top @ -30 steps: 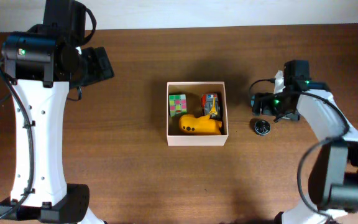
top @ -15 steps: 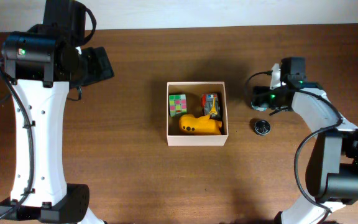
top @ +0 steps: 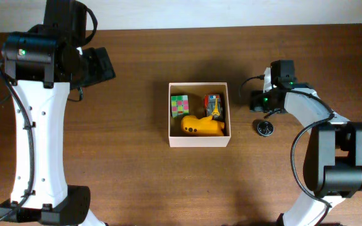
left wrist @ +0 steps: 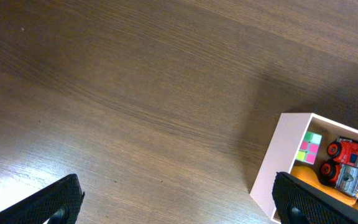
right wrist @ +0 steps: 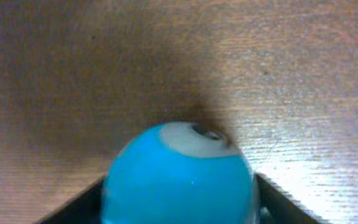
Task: Pack container
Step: 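Raise the left arm aside and grasp the blue ball with the right gripper, then drop the blue ball into the box with the right gripper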
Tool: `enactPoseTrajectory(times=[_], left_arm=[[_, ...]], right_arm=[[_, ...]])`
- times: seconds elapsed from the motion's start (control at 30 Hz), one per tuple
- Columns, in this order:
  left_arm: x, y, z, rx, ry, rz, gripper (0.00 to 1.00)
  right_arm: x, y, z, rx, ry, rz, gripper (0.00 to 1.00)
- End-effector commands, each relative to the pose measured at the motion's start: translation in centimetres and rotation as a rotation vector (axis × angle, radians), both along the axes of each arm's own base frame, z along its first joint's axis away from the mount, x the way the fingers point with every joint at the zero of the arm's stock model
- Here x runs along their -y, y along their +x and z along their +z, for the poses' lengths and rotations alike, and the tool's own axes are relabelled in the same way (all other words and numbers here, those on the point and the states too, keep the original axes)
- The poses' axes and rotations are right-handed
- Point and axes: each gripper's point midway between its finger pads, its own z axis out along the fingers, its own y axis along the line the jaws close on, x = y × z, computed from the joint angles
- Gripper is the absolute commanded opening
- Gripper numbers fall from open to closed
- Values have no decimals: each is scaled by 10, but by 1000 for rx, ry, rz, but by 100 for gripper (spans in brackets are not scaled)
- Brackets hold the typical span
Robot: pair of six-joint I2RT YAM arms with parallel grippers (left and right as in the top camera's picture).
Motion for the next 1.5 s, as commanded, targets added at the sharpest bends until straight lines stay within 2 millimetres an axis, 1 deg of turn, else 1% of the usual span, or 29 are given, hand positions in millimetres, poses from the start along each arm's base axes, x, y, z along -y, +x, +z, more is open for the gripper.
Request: enactPoseTrajectory(times=[0.0, 0.03, 0.13, 0.2, 0.27, 0.33, 0.37, 0.43, 0.5, 0.53, 0.6, 0.67, 0.7, 0.73, 0.8, 0.83, 0.97, 1.0, 1.07, 1.1, 1.13, 1.2, 1.3, 1.33, 1.4, 1.47], left_arm=[[1, 1, -1, -6, 1, -15, 99], [1, 1, -1, -6, 1, -15, 99], [1, 1, -1, -6, 1, -15, 99], [1, 1, -1, -6, 1, -15, 99], [1, 1, -1, -6, 1, -15, 99], [1, 1, -1, -6, 1, -15, 99], [1, 1, -1, -6, 1, -15, 99], [1, 1, -1, -6, 1, -15, 99], [1, 1, -1, -6, 1, -15, 99], [1, 1, -1, -6, 1, -15, 99], [1, 1, -1, -6, 1, -15, 99], [1, 1, -1, -6, 1, -15, 99], [1, 1, -1, -6, 1, -15, 99], [1, 1, -1, -6, 1, -15, 99], [1, 1, -1, -6, 1, -15, 99], [1, 1, -1, -6, 1, -15, 99], [1, 1, -1, -6, 1, -15, 99], [1, 1, -1, -6, 1, -15, 99], [1, 1, -1, -6, 1, -15, 99], [1, 1, -1, -6, 1, -15, 99], [1, 1, -1, -6, 1, -15, 99], [1, 1, -1, -6, 1, -15, 99], [1, 1, -1, -6, 1, -15, 99], [1, 1, -1, -6, 1, -15, 99], [1, 1, -1, -6, 1, -15, 99], [1, 1, -1, -6, 1, -15, 99]], right_arm=[[1, 1, 9, 2, -21, -6, 56], [0, 1, 15, 11, -22, -2, 56], [-3, 8, 41, 63, -23, 7, 56], [-7, 13, 65, 102, -23, 15, 56], [-17, 14, 97, 141, -18, 39, 56], [-34, 12, 128, 172, 0, 77, 56], [-46, 8, 145, 186, 12, 106, 56], [-71, 0, 174, 208, 37, 147, 56], [-98, -8, 190, 220, 74, 186, 56], [-110, -12, 194, 222, 88, 202, 55], [-134, -20, 194, 210, 111, 224, 54], [-166, -31, 179, 169, 116, 293, 54], [-170, -33, 177, 163, 115, 305, 54], [-182, -36, 169, 142, 107, 332, 54], [-196, -40, 150, 102, 81, 365, 54], [-201, -41, 142, 85, 70, 375, 54], [-218, -40, 99, 18, 9, 424, 56], [-219, -38, 95, 16, 0, 434, 58], [-219, -34, 90, 24, -19, 433, 67], [-218, -32, 91, 34, -28, 428, 73], [-216, -29, 94, 45, -41, 422, 77], [-210, -24, 106, 80, -79, 403, 79], [-205, -21, 134, 124, -96, 397, 80], [-204, -23, 148, 135, -97, 403, 79], [-196, -27, 170, 153, -120, 388, 79], [-180, -31, 198, 172, -133, 330, 79]])
